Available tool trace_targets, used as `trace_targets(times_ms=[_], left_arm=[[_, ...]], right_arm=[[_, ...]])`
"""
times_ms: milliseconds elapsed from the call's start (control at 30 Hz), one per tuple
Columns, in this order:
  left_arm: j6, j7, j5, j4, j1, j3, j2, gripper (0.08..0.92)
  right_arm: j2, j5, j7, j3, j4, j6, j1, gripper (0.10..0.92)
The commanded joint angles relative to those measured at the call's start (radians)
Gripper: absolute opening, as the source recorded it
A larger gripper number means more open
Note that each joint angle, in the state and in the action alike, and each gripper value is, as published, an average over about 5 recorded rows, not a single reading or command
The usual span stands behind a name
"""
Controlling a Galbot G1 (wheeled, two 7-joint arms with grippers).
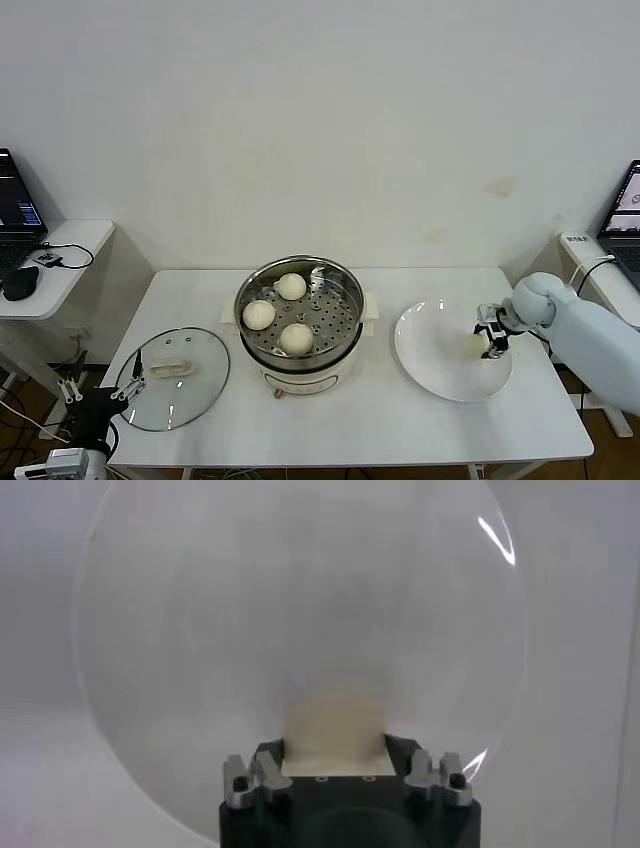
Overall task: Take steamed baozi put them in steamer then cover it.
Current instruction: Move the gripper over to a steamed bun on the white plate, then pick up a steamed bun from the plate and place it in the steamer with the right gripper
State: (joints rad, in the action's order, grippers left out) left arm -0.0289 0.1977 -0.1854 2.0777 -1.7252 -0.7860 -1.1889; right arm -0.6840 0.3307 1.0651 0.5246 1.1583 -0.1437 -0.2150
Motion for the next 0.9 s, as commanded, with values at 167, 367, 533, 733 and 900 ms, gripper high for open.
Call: trace_targets(times_ms=[167,367,533,733,900], left_arm=[[0.001,0.0,-0.001,0.003,0.004,0.0,0.002,0.823],[0.002,-0.001,-0.003,0.007,0.014,0.006,0.005,0.823],[0.003,-0.002,-0.003,0.007,0.022,0.014,0.01,0.823],[0.001,0.0,-0.007,0.007,0.028,0.018,0.014,0.823],[-0.004,0.002,-0.003,0.005,0.033,0.023,0.012,0.823]], right_arm=[[0.109,-0.129,0.041,0.151,0.146,-0.049,0.182,0.552],[0.152,-0.276,0.047,0.346,0.272,-0.107,0.463,0.547],[0.107,-0.446,0.021,0.556,0.342,-0.164,0.734,0.551],[-0.038,-0.631,-0.05,0.678,0.395,-0.262,0.905,0.557],[-0.164,-0.739,-0.121,0.717,0.408,-0.338,0.924,0.56]])
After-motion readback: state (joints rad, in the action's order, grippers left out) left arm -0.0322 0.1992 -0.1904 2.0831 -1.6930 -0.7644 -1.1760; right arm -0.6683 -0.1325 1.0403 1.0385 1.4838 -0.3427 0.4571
